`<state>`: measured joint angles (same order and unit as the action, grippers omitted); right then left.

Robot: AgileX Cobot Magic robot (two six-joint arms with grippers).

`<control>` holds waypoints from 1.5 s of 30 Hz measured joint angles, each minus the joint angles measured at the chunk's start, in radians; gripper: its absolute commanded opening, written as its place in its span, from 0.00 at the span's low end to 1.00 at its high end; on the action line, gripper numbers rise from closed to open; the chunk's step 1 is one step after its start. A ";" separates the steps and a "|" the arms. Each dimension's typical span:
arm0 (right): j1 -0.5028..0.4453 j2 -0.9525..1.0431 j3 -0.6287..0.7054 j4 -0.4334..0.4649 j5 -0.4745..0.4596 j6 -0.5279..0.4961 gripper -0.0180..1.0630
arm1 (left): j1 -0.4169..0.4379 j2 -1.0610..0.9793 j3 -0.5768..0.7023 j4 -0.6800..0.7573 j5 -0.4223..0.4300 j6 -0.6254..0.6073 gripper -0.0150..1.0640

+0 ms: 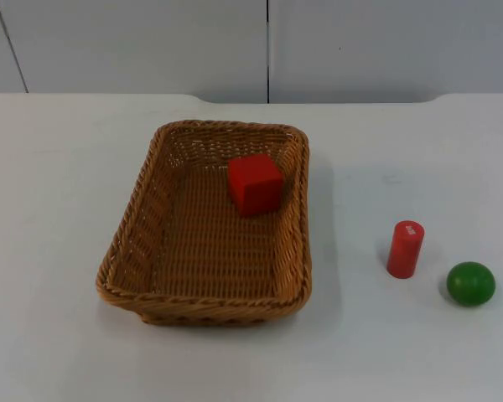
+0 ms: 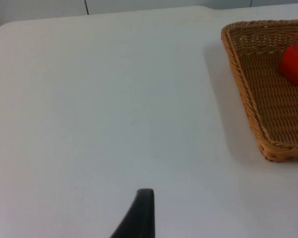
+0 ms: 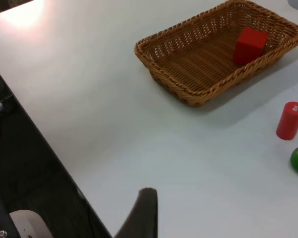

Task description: Pick up the basket with the left hand and place the object to the left of the red cylinder into the basket with the right hand.

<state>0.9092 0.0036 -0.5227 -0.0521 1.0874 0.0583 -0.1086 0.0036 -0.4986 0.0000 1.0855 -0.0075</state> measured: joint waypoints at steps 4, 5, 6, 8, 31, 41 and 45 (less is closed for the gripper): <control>0.000 0.000 0.000 0.000 0.000 0.000 0.79 | 0.000 0.000 0.000 0.000 0.000 0.000 0.85; 0.000 0.000 0.000 0.000 0.000 0.000 0.82 | 0.000 0.000 0.000 0.000 0.000 0.000 0.85; 0.000 0.000 0.000 0.000 0.000 0.000 0.86 | 0.000 0.000 0.000 0.000 0.000 0.000 0.85; 0.000 0.000 0.000 0.000 0.000 0.000 0.91 | 0.000 0.000 0.000 0.000 0.000 0.000 0.85; 0.000 0.000 0.000 0.000 0.000 0.000 0.99 | 0.000 0.000 0.000 0.000 0.000 0.000 0.99; 0.000 0.000 0.000 0.000 0.000 0.000 0.99 | 0.000 0.000 0.000 0.000 0.000 0.000 0.99; -0.039 0.000 0.000 0.000 0.000 0.000 0.99 | 0.000 0.000 0.000 0.000 0.000 0.000 0.99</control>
<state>0.8700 0.0036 -0.5227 -0.0521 1.0874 0.0583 -0.1086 0.0036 -0.4986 0.0000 1.0855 -0.0075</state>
